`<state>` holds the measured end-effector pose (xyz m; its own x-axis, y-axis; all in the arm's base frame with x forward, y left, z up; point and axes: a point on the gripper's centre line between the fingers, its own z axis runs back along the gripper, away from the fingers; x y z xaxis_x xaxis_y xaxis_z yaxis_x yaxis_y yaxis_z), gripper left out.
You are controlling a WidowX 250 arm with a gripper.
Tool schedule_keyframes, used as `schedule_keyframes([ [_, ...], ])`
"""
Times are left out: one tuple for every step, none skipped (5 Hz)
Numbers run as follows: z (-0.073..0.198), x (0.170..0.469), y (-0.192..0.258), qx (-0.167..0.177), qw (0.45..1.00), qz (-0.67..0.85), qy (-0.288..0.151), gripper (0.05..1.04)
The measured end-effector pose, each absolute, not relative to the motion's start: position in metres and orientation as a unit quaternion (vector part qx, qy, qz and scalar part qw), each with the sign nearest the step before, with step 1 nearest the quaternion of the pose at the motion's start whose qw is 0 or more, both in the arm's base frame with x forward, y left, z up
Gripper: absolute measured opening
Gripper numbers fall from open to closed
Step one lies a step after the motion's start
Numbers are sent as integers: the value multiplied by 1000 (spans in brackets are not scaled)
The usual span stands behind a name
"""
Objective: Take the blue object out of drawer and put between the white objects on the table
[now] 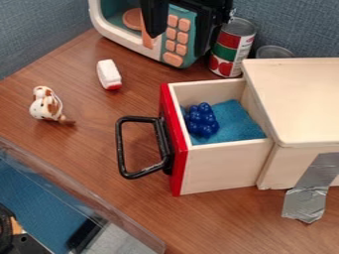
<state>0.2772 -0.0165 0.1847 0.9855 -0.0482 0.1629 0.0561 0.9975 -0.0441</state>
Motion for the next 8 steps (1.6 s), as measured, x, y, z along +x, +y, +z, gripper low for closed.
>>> schedule_keyframes([
  [178, 277, -16, -23, 997, -27, -69, 1000],
  [163, 278, -15, -10, 997, -41, -58, 1000],
  [148, 280, -16, 2, 997, -53, -53, 1000],
  [132, 284, -20, 19, 996, -73, -47, 1000],
  [118, 289, -28, 39, 993, -99, -51, 1000],
  [108, 293, -37, 46, 991, -116, -50, 1000],
  [105, 299, -43, 44, 989, -126, -58, 1000],
  [98, 307, -45, 44, 989, -127, -60, 1000],
])
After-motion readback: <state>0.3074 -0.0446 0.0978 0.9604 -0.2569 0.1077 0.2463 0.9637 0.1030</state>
